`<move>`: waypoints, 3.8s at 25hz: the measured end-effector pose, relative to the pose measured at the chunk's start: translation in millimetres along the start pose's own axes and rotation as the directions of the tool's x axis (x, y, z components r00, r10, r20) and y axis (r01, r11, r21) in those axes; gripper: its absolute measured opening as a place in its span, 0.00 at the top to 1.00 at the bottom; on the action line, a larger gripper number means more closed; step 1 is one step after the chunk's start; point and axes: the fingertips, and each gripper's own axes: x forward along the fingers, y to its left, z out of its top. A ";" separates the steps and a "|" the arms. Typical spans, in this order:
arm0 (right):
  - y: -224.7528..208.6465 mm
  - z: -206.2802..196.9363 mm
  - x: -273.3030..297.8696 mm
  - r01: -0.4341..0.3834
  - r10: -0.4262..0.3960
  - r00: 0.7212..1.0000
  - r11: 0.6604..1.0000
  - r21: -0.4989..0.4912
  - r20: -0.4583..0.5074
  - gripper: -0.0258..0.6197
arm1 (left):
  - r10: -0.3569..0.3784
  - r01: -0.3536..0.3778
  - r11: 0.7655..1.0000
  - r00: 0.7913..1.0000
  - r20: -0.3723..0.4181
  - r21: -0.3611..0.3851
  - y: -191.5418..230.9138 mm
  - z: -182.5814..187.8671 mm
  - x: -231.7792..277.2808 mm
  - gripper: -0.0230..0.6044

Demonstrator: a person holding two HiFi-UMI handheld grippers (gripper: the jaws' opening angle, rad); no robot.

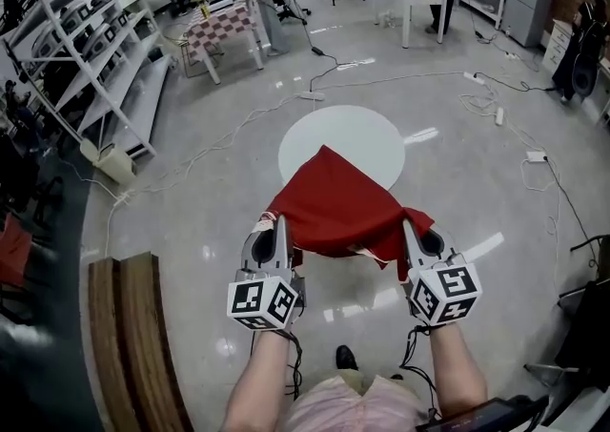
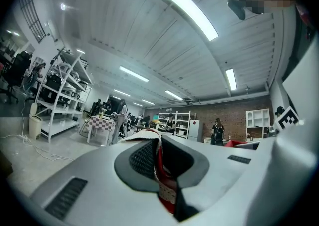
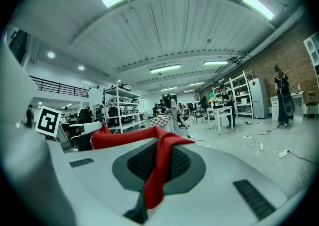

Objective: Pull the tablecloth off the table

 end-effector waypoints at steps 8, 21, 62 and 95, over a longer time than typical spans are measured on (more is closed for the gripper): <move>-4.4 -12.1 -30.1 -0.036 0.036 0.999 0.999 -0.003 -0.012 0.91 | 0.035 -0.035 0.999 0.999 0.013 0.020 -20.5 -6.5 -23.8 0.89; -4.9 -25.1 -88.6 -0.052 0.051 0.998 0.999 -0.006 -0.031 0.91 | 0.058 -0.058 0.998 0.998 -0.004 0.025 -54.9 -15.7 -74.6 0.89; -19.7 -38.8 -213.0 -0.045 0.044 0.998 0.998 -0.033 -0.039 0.91 | 0.056 -0.056 0.998 0.998 0.000 0.042 -146.7 -26.5 -164.6 0.89; -4.7 34.1 -286.0 -0.059 0.074 0.991 0.990 -0.130 0.109 0.91 | 0.056 -0.074 0.983 0.992 0.110 0.168 -213.1 49.7 -225.4 0.89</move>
